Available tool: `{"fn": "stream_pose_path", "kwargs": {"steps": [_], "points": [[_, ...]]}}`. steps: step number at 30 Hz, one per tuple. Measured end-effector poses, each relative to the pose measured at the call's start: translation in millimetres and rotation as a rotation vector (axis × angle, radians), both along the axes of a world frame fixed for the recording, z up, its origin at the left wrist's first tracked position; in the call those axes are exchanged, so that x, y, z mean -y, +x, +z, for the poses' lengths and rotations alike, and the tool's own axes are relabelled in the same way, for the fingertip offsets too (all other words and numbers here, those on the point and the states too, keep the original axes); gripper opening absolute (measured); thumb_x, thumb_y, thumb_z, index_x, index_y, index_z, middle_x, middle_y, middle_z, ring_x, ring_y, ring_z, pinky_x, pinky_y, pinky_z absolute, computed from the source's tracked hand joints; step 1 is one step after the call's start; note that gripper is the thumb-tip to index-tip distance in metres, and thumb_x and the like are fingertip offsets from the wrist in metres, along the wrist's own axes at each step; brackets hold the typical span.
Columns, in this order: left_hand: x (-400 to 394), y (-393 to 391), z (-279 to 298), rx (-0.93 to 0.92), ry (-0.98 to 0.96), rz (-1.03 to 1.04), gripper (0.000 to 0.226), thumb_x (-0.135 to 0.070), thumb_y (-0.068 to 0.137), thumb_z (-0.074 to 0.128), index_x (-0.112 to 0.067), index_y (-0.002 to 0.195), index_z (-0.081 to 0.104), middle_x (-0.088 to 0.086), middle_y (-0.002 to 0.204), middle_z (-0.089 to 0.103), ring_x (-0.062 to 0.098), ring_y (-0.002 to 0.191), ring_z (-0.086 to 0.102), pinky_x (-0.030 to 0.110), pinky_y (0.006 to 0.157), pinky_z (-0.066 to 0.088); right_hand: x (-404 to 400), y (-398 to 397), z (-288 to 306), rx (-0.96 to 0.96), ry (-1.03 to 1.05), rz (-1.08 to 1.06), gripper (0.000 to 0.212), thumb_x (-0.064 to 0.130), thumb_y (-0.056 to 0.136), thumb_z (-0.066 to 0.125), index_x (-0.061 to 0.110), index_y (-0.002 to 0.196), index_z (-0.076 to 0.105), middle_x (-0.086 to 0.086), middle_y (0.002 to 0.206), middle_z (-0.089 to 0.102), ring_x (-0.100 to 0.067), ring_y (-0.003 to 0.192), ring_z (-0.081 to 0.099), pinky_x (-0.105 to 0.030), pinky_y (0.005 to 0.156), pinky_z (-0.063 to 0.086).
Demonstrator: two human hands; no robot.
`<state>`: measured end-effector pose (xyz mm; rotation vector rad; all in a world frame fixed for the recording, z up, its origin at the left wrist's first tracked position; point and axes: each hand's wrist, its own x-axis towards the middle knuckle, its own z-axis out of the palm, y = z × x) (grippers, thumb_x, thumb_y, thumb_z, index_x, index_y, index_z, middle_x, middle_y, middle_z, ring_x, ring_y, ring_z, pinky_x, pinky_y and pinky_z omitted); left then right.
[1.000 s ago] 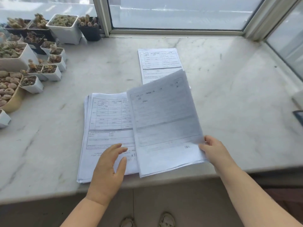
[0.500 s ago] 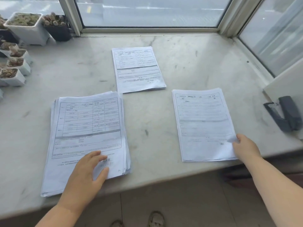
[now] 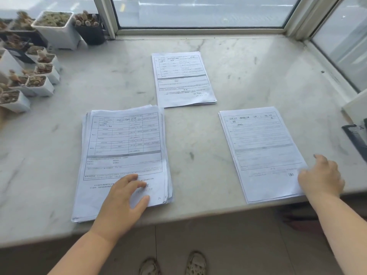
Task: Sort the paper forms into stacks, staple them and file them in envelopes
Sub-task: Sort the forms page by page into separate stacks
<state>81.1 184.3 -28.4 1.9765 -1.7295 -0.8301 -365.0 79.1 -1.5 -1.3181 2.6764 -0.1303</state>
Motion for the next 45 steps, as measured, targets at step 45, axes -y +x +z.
{"fn": "stream_pose_path", "kwargs": {"steps": [45], "points": [[-5,10,-20,-0.362,-0.072,0.136,0.019,-0.048,0.071,0.068,-0.030,0.075,0.064,-0.033,0.109,0.061,-0.012,0.106,0.055,0.004,0.090,0.037,-46,274,-21,1.320,0.235,0.384,0.040,0.005,0.090,0.062,0.032,0.112,0.045,-0.020,0.086,0.070,-0.021,0.072,0.066,-0.037,0.067,0.055]]}}
